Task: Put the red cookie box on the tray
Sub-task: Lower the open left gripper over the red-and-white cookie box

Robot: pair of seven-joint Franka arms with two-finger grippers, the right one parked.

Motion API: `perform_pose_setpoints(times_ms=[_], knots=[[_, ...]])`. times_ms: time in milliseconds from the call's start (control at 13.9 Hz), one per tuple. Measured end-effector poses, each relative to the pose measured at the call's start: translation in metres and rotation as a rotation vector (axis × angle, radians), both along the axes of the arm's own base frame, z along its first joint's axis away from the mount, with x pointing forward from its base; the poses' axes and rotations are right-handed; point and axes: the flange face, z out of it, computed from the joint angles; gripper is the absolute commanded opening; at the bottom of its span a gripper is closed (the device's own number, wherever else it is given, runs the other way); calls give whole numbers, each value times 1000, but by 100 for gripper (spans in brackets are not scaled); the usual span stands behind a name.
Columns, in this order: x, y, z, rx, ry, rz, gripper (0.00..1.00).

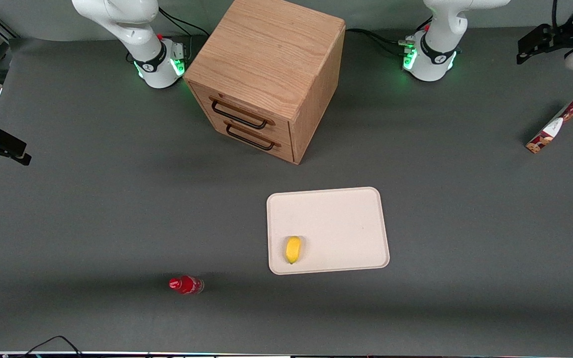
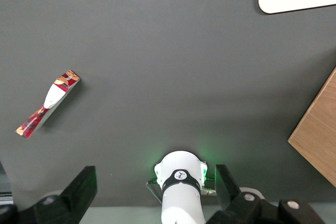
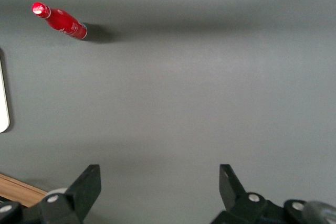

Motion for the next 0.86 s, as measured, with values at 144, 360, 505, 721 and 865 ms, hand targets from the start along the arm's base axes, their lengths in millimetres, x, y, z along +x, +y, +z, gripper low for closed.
perform_pose_setpoints(times_ms=[144, 360, 505, 721, 865], knots=[[3, -3, -3, 5, 5, 2, 100], [4, 0, -4, 6, 7, 12, 100], [5, 17, -5, 3, 5, 37, 100], [6, 77, -8, -35, 17, -34, 100], [4, 130, -18, -41, 47, -151, 100]])
